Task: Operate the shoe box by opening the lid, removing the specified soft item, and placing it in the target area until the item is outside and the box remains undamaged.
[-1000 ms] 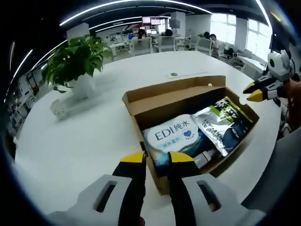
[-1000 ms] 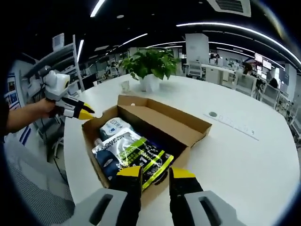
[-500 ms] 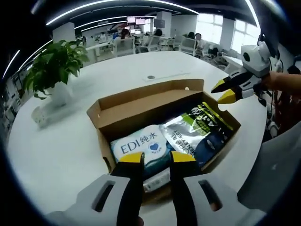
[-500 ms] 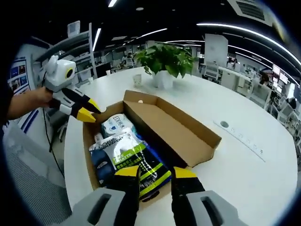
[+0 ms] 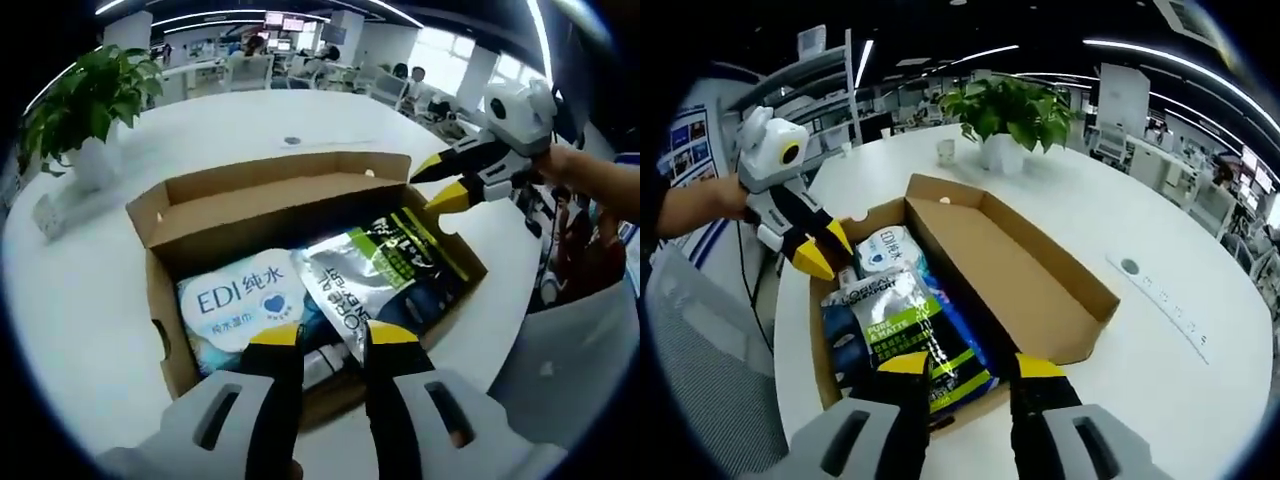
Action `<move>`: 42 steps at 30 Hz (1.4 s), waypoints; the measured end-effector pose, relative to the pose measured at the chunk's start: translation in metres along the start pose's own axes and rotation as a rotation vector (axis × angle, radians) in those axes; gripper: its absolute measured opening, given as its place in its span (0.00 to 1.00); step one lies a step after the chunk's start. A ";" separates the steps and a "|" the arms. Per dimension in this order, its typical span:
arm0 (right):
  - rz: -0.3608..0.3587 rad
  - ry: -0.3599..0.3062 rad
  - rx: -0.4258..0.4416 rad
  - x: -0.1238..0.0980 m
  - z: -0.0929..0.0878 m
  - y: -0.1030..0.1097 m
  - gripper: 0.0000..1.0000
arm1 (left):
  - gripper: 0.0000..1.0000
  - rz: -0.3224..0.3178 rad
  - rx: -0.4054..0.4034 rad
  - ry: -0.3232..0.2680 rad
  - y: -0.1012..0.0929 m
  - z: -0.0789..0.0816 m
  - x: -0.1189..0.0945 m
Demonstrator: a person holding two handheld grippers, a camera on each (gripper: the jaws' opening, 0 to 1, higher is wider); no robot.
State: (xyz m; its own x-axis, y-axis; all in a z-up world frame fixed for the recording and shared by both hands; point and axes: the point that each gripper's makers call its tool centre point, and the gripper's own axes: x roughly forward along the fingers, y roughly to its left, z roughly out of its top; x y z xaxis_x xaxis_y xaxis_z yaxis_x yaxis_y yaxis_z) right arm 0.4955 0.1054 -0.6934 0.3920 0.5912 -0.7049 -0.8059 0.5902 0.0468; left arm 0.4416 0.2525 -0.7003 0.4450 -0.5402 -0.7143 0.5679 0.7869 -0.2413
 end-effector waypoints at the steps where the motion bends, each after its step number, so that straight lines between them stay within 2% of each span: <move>1: 0.007 0.013 -0.006 0.001 -0.002 0.001 0.27 | 0.21 -0.009 -0.007 0.011 -0.001 -0.002 0.002; 4: 0.019 0.027 -0.026 0.002 -0.003 0.003 0.28 | 0.21 -0.013 -0.025 0.032 0.000 -0.008 0.006; 8: 0.023 0.026 -0.035 0.001 -0.002 0.006 0.28 | 0.22 -0.062 -0.071 0.070 -0.006 -0.018 0.013; 13: 0.021 0.017 -0.048 -0.003 -0.002 0.010 0.28 | 0.20 -0.100 -0.145 0.080 -0.010 -0.023 0.021; 18: 0.015 -0.017 -0.025 -0.008 0.000 0.016 0.27 | 0.11 -0.125 -0.151 0.059 -0.015 -0.021 0.022; 22: 0.008 -0.028 -0.006 -0.011 -0.002 0.021 0.27 | 0.05 -0.115 -0.133 0.045 -0.014 -0.021 0.023; 25: -0.002 -0.034 0.010 -0.012 -0.006 0.023 0.27 | 0.00 -0.115 -0.154 0.030 -0.013 -0.018 0.021; 35: -0.014 -0.052 0.081 -0.014 -0.009 0.030 0.27 | 0.00 -0.112 -0.167 0.032 -0.007 -0.018 0.010; 42: -0.036 -0.052 0.148 -0.010 -0.012 0.035 0.27 | 0.00 -0.083 -0.179 -0.013 0.006 -0.009 0.001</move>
State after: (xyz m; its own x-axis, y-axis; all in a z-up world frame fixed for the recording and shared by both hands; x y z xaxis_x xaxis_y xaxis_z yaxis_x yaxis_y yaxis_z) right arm 0.4583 0.1133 -0.6935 0.4446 0.5936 -0.6708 -0.7182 0.6838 0.1290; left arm 0.4390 0.2593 -0.7081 0.4116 -0.6084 -0.6785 0.4710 0.7794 -0.4131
